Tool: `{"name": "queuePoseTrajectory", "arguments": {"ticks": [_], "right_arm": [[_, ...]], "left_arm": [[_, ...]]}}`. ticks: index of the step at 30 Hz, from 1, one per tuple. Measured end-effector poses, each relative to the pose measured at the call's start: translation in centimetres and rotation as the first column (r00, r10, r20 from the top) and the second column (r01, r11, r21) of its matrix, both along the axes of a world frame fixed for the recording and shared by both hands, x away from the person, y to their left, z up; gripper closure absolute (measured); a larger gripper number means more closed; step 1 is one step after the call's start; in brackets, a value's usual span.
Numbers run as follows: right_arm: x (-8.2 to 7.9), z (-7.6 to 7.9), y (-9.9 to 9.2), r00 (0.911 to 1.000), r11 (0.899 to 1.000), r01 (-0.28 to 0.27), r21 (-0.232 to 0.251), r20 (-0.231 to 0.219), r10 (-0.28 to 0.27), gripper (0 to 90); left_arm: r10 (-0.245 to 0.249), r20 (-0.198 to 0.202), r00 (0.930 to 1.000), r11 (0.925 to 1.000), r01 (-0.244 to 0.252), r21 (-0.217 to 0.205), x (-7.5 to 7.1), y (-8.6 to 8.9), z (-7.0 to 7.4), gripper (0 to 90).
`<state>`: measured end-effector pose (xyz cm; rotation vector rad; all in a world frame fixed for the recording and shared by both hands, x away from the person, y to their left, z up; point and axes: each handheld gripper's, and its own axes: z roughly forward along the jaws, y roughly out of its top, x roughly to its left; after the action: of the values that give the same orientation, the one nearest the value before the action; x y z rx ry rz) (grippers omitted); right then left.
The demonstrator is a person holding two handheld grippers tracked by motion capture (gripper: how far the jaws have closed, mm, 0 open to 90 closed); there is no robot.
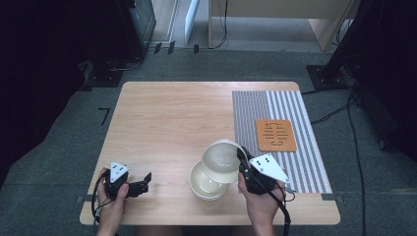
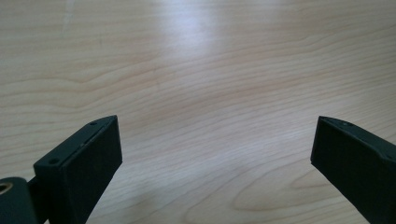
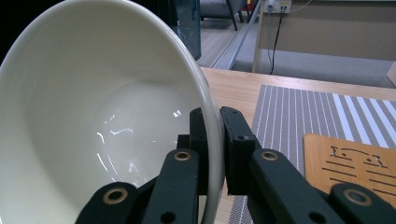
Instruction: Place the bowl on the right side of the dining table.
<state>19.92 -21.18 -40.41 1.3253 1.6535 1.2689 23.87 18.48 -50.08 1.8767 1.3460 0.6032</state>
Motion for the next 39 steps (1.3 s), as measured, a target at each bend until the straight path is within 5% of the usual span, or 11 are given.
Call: {"name": "queuePoseTrajectory", "arguments": {"ticks": [13, 24, 39], "right_arm": [[0.2, 0.1, -1.2, 0.9996, 1.0, 0.027, 0.01, 0.004, -0.027, 84.9], [0.5, 0.3, -2.3, 0.9985, 0.998, 0.053, 0.014, 0.009, -0.053, 84.9], [1.1, 0.5, -4.6, 0.9937, 0.994, 0.111, 0.018, 0.009, -0.112, 84.8]], "left_arm": [[0.031, -0.092, 0.9953, 0.9995, -0.03, 0.008, 0.7, 3.4, -1.4, 1.6], [0.066, -0.103, 0.9925, 0.9978, -0.065, 0.009, 0.8, 5.5, -1.6, 1.6], [0.055, -0.09, 0.9945, 0.9956, -0.048, 0.08, 0.8, 5.1, -1.8, 1.7]]}}
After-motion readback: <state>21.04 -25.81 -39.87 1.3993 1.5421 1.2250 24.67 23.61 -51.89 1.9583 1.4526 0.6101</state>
